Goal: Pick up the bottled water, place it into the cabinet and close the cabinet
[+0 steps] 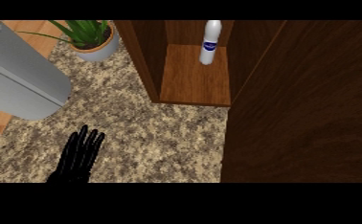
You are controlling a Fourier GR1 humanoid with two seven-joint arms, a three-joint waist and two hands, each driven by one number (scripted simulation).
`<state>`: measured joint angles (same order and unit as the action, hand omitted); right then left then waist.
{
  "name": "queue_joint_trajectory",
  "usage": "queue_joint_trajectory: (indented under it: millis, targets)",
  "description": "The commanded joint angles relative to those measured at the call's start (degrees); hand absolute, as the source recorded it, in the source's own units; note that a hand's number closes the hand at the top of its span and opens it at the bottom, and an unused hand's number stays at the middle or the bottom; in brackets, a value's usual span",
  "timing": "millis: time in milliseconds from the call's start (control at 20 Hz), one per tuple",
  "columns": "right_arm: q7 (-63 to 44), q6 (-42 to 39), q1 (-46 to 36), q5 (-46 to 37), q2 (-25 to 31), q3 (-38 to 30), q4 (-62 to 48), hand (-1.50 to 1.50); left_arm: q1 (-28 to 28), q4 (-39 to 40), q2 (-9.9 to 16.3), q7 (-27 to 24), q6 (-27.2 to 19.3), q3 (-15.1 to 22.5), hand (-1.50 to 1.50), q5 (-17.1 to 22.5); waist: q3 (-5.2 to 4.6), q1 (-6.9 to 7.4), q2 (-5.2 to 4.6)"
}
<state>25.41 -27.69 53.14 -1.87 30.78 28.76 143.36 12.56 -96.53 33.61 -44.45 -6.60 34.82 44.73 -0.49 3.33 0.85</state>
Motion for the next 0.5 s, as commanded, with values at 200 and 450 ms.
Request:
queue_joint_trajectory:
  millis: [200,450]
  targets:
    - [-15.89,3.15,-5.20,-6.84,-0.44,9.91,11.43,1.50,10.12,-4.92,10.80,-5.11,8.95,-5.77,-1.50,3.34,-0.10,0.90,-0.88]
    - [-20.56,3.19,-15.12,-5.19,-2.23,12.60,5.91,1.50,11.54,-2.56,13.40,-7.74,14.63,-7.52,-1.50,3.71,-0.20,2.76,-1.68]
